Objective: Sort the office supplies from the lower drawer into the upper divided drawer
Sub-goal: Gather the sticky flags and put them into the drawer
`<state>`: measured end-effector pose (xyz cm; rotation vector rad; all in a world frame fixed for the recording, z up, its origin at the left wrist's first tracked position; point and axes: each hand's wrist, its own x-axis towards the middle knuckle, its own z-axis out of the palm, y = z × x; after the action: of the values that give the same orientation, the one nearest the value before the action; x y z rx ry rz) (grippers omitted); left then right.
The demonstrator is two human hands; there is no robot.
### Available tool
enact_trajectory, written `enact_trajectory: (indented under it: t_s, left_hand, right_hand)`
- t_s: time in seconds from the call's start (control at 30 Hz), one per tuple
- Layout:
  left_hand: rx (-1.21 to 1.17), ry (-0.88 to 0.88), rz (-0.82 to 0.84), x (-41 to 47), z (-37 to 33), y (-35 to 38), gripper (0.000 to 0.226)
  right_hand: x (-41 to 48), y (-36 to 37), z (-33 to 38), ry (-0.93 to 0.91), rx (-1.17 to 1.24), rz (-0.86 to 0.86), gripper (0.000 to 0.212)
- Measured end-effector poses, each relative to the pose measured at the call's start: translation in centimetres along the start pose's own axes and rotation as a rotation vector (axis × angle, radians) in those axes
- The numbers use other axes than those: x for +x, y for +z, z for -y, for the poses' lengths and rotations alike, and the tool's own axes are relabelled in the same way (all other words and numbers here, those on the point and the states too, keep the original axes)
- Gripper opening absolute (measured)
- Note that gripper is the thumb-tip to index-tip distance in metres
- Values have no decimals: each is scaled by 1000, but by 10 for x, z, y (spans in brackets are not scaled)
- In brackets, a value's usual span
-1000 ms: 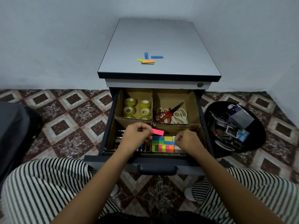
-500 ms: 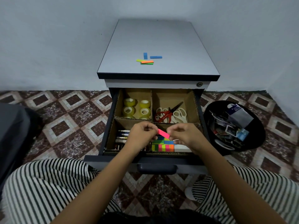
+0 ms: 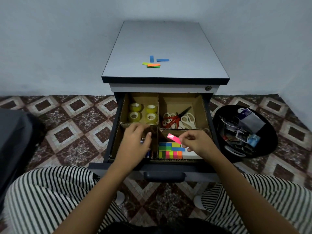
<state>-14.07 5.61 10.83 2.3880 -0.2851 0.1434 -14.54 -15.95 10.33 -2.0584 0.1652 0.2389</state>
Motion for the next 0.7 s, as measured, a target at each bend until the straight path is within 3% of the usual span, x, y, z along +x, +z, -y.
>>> enact_trajectory:
  t_s: [0.1,0.23,0.5,0.7]
  left_hand:
    - [216,50,-83,-4,27,-12,38]
    - [373,9,-62,0,54,-25,39]
    - [270,-243,118,4,63,-27,64]
    - [260,-269,150,4,60,-27,65]
  right_hand:
    - [5,-1,-9,53,-94,-20,22]
    - [11,-1,-14,77,-220,25,17]
    - [18,4,-22,94,-354,56,15]
    - [22,8,-26,86,-429,22,16]
